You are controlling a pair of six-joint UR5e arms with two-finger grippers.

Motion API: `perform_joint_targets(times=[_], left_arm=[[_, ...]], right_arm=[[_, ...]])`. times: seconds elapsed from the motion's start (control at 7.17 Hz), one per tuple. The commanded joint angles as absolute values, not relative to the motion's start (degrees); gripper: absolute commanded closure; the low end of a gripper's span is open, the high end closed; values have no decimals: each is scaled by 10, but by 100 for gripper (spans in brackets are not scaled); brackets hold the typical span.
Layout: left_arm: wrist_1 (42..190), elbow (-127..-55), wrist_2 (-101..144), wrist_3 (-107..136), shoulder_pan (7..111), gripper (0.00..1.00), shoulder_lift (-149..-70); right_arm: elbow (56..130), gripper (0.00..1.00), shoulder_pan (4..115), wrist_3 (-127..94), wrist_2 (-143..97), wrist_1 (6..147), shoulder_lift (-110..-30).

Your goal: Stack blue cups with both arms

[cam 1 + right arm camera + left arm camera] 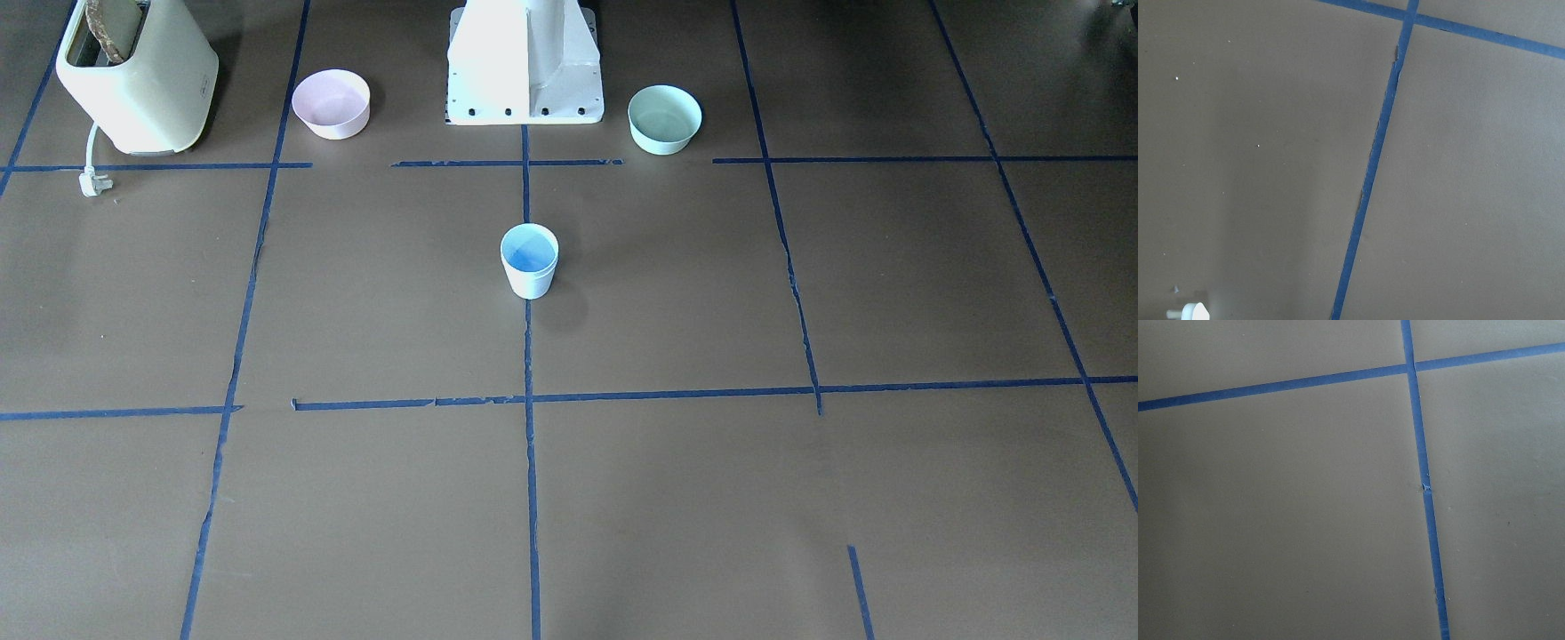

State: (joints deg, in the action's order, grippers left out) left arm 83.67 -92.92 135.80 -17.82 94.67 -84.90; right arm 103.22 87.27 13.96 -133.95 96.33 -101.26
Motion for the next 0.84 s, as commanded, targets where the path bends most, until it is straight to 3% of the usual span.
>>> perform_joint_targets(times=[0.0,0.7], left_arm=[[838,-929,1359,-179,947,0,-849],[838,-930,1359,-179,947,0,-849]], right_arm=[[1030,0,873,140,-1343,963,-1012],[1029,0,873,140,-1347,963,-1013]])
